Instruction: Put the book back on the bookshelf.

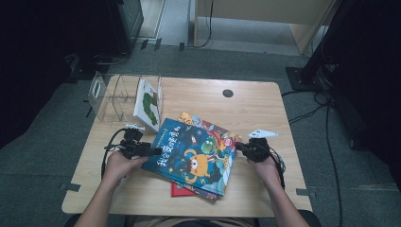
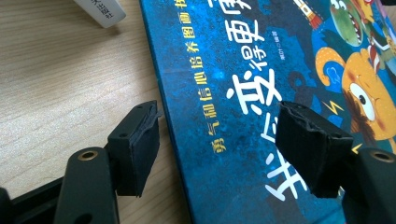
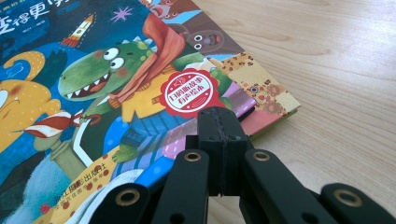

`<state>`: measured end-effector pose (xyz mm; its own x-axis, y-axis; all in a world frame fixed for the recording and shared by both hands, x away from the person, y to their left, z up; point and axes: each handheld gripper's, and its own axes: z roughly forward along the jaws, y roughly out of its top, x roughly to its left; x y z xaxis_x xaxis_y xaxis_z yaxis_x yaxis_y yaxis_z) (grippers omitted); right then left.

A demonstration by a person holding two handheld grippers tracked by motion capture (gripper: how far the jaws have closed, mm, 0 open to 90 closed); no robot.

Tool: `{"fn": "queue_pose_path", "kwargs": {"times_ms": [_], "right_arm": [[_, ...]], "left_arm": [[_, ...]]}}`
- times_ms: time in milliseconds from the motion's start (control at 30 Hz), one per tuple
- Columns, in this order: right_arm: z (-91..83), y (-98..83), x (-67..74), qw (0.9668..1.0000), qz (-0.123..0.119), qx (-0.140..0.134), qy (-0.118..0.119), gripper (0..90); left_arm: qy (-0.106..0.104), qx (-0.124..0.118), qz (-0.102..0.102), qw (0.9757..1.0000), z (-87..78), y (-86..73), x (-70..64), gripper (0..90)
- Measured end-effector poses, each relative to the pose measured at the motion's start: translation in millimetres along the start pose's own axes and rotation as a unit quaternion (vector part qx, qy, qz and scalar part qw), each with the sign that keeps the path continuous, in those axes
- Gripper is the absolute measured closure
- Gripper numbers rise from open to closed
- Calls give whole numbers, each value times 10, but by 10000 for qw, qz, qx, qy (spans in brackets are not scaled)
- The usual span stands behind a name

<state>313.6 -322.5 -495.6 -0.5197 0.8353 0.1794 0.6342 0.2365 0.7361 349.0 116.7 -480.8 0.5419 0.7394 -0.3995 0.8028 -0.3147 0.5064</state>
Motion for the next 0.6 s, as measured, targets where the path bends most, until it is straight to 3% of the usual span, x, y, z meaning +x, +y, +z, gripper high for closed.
{"fn": "queue_pose_path", "kwargs": {"times_ms": [600], "right_arm": [[111,62,9,9999,-65,77,-11,900]], "left_arm": [[58,81,-61,9999,30,-15,25,320]]}}
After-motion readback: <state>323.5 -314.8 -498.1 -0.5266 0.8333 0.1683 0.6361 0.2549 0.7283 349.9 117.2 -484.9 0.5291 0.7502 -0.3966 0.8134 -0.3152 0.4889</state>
